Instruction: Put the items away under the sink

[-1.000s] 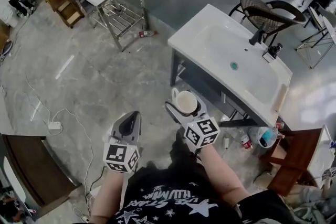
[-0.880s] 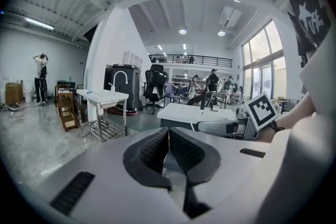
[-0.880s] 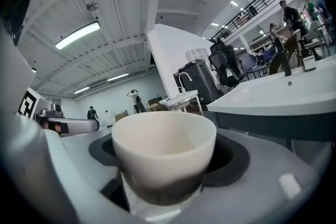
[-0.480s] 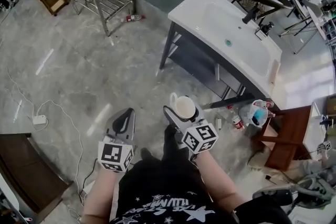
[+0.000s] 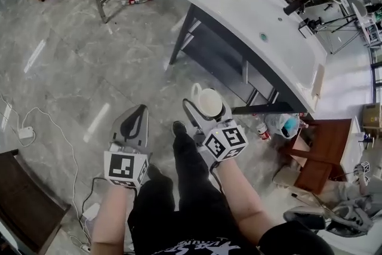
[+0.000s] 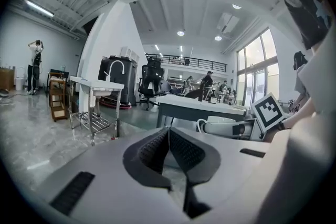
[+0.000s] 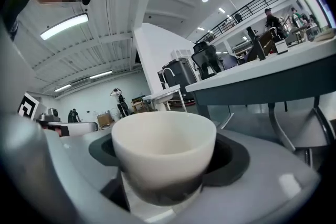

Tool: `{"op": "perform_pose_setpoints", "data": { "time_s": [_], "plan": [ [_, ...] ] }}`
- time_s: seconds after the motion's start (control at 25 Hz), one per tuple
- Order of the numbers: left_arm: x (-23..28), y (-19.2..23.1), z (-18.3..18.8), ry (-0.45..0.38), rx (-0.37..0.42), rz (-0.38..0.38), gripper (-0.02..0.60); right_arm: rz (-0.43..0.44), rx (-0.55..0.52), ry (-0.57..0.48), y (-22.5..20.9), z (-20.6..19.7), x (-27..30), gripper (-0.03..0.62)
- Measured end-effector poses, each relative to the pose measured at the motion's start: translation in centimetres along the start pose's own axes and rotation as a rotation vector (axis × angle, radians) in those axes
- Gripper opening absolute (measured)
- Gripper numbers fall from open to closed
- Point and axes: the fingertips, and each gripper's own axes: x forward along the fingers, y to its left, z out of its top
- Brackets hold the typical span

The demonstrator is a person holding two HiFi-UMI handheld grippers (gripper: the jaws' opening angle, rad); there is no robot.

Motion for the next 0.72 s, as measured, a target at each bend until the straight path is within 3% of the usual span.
{"op": "perform_pose_setpoints", "data": {
  "time_s": [0.2, 0.44, 0.72],
  "plan": [
    [6.4, 1.0, -4.1, 0.022, -0.029, 0.030, 0.012, 0.004, -0.006, -0.002, -5.2, -1.7, 5.1, 0.410],
    [13.8, -0.4, -9.5, 0.113, -0.011, -0.006, 0.012, -0.044, -0.019, 0.043, -13.3, -5.0, 9.8, 0.410],
    [22.2, 0.9, -12.8, 0.090, -0.017, 0.020, 0.012, -0.057, -0.087, 0.057, -21.4, -7.9, 16.2, 0.410]
  ]
}}
